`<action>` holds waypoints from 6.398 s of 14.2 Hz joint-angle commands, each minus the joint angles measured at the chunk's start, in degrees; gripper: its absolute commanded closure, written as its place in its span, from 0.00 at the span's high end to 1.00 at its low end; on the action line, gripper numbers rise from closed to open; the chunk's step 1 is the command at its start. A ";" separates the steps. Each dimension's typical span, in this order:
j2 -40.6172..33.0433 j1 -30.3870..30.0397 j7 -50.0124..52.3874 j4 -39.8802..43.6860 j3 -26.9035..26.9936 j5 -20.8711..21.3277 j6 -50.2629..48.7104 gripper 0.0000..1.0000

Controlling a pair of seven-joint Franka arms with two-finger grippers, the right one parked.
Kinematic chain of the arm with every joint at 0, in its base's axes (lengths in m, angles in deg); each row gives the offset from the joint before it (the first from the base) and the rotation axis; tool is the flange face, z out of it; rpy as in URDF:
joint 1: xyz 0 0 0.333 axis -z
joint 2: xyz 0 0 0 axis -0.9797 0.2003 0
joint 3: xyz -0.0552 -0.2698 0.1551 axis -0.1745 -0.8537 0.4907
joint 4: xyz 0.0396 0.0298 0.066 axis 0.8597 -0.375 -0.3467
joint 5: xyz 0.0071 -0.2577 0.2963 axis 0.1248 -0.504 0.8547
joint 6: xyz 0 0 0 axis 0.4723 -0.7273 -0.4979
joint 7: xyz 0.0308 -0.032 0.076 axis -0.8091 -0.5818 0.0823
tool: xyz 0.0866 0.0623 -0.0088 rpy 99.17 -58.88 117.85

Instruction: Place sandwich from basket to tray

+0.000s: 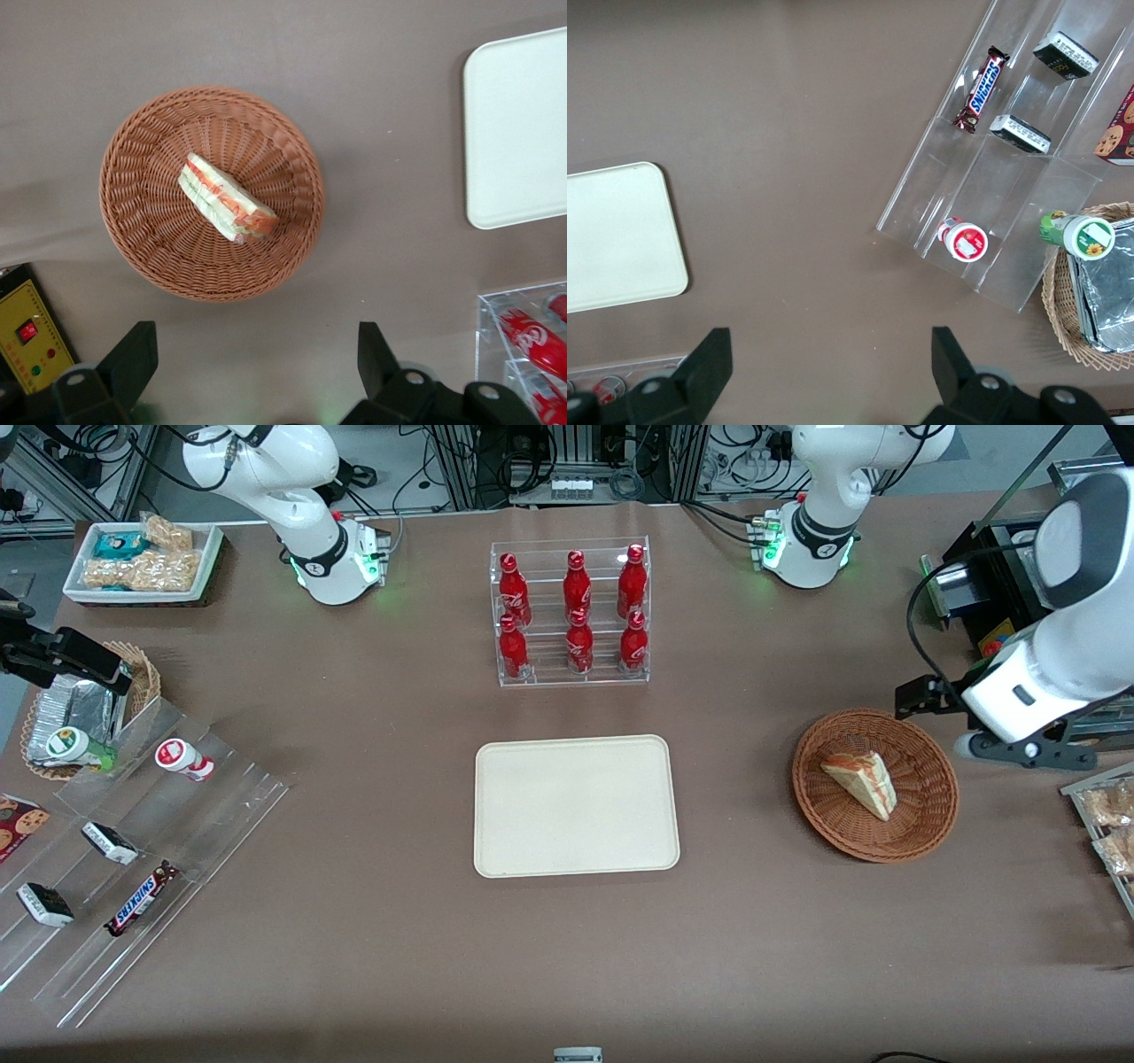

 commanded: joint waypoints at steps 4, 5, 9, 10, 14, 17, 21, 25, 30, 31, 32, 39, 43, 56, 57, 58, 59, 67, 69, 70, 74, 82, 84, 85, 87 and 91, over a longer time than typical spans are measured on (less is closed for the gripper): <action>-0.87 0.22 1.26 -15.87 2.93 2.78 16.26 1.00; -0.78 0.22 2.74 -17.64 3.20 2.87 18.46 1.00; -0.35 0.22 19.14 -24.41 3.55 2.96 28.31 1.00; 0.44 0.22 24.93 -24.68 3.55 2.87 29.89 1.00; 4.75 0.66 45.97 -24.68 3.38 2.87 34.73 1.00; 5.98 0.31 47.40 -26.17 3.38 1.82 35.70 1.00; 8.87 0.22 55.38 -28.90 3.47 -0.12 42.73 0.98; 9.59 0.31 60.24 -28.73 3.47 -0.03 42.39 0.10; 9.32 1.10 59.09 -19.97 2.94 0.32 29.59 0.06; 9.32 1.54 59.18 -18.46 2.59 0.24 27.47 0.06; 9.24 2.32 59.18 -17.84 1.98 0.06 26.93 0.06; 14.76 7.08 54.46 -10.73 -9.87 -1.96 31.83 0.09; 22.84 12.94 49.60 -0.37 -13.41 -1.35 32.98 0.10; 36.39 27.29 54.17 10.73 -13.32 5.25 38.35 0.12; 36.83 27.29 56.00 10.91 -13.32 5.33 38.35 0.15; 37.18 27.29 57.93 11.35 -13.32 5.33 38.35 0.19; 37.36 27.29 59.78 11.96 -13.32 5.33 38.26 0.23; 32.72 26.50 61.91 11.97 -13.15 5.07 37.04 1.00; 29.03 26.50 61.73 11.79 -12.97 5.51 33.88 1.00; 27.19 26.33 61.21 11.96 -12.80 5.51 31.69 1.00; 21.11 21.25 57.27 11.26 -12.88 7.18 24.39 1.00; 13.91 5.25 41.55 7.32 -12.88 5.52 12.79 1.00; 10.92 1.82 35.83 5.82 -12.88 3.93 10.67 1.00; 10.04 -0.11 32.76 5.64 -12.88 3.23 9.70 1.00; 8.54 -2.66 28.35 5.55 -12.88 2.70 7.60 1.00; 2.40 -6.36 19.12 2.05 -12.62 2.61 4.16 1.00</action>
